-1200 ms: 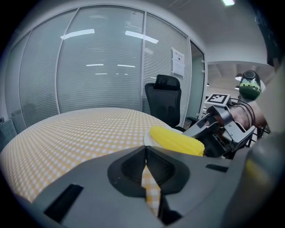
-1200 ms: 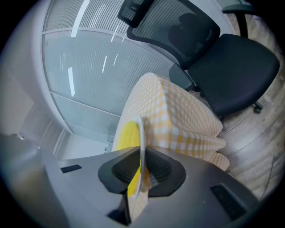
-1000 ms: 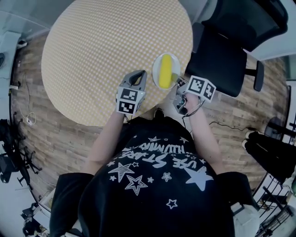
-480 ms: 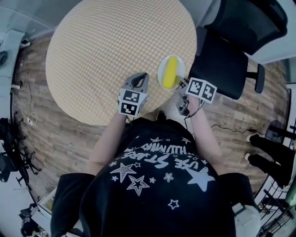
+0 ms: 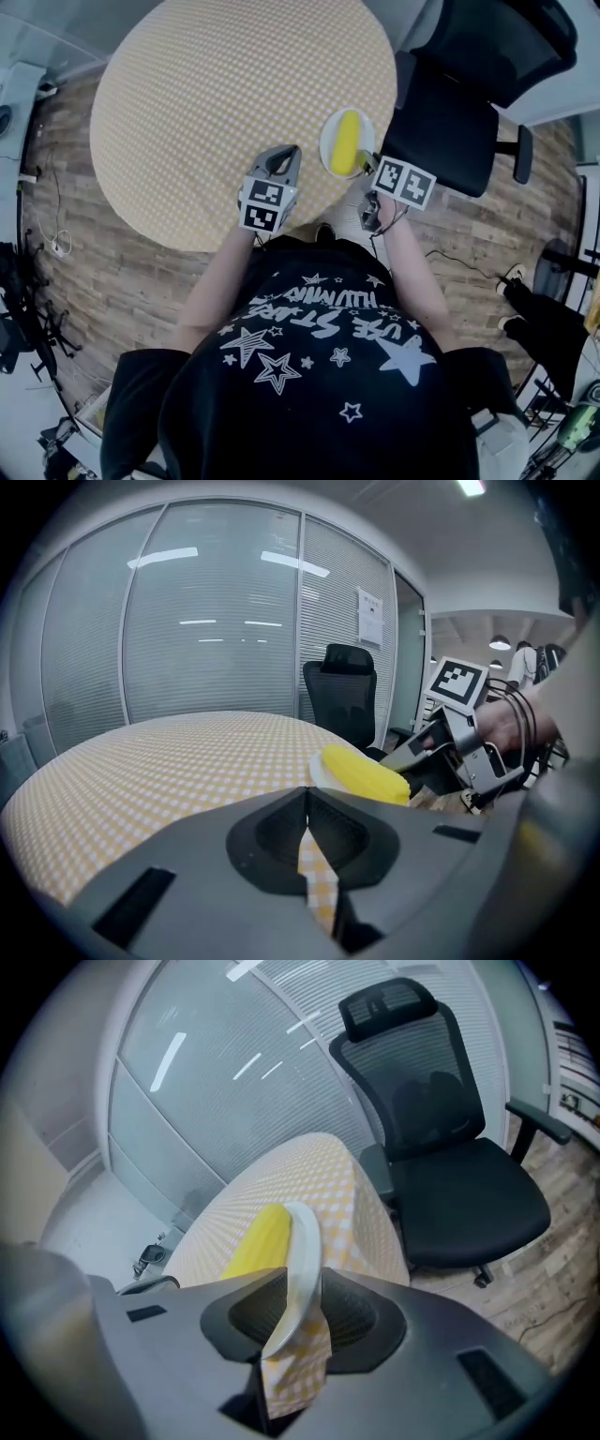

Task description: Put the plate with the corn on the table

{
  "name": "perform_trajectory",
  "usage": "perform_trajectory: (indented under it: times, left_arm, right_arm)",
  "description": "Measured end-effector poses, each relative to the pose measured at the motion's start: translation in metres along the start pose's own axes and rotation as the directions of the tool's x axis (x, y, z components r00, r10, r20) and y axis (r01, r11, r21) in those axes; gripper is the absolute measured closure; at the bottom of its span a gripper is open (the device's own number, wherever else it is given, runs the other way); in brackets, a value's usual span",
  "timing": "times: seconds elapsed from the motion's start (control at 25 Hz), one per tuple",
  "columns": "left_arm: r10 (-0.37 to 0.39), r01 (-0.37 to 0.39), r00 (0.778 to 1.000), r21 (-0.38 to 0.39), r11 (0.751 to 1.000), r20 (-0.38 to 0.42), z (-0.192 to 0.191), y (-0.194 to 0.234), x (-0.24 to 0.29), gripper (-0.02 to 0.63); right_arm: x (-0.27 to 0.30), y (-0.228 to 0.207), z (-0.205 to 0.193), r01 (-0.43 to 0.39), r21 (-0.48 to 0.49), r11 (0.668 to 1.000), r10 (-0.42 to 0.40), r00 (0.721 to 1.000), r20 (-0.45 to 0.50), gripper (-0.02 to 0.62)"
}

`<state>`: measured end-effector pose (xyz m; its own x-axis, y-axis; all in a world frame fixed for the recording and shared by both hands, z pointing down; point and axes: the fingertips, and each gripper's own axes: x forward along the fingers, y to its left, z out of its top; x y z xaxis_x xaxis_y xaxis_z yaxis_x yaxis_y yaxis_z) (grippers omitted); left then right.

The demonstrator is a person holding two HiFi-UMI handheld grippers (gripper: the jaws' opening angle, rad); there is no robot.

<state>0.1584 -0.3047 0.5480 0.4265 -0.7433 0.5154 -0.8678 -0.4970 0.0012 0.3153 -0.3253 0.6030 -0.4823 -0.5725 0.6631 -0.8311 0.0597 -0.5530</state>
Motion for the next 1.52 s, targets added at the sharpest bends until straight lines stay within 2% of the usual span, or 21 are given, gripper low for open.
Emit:
perform_trajectory:
  times: [0.32,0.64,0.76,0.96,1.28,1.52]
  left_arm:
    - [-0.025,0.025,0.999,-0.022,0.999,0.03,-0.001,0.01,-0.013,0.598]
    - [-0.057,0.061,0.995,-0.054,0.997,0.084,0.006,0.046,-0.052,0.598]
    - [-0.086,0.091,0.989,-0.039,0.995,0.121,0.014,0.06,-0.076,0.598]
    - [-0.095,0.103,0.98,-0.035,0.994,0.178,0.017,0.102,-0.12,0.598]
    - [-0.114,0.124,0.973,-0.038,0.991,0.201,-0.002,0.162,-0.167,0.598]
    - [-0.157,0.16,0.964,0.004,0.987,0.213,-0.016,0.19,-0.208,0.598]
  right_arm:
    - [-0.023,0.001,0.023,0.066,0.004,0.998,-0.066,0.987,0.148,0.497]
    - [-0.045,0.035,0.038,0.124,0.007,0.992,-0.12,0.945,0.305,0.499]
    - [-0.05,0.058,0.038,0.135,0.0,0.991,-0.126,0.927,0.354,0.499]
    - [-0.048,0.113,0.02,0.117,-0.028,0.993,-0.097,0.917,0.386,0.502]
    - [-0.048,0.175,-0.018,0.124,-0.001,0.992,-0.111,0.895,0.432,0.512]
    - [-0.05,0.216,-0.057,0.137,0.028,0.99,-0.134,0.882,0.452,0.512]
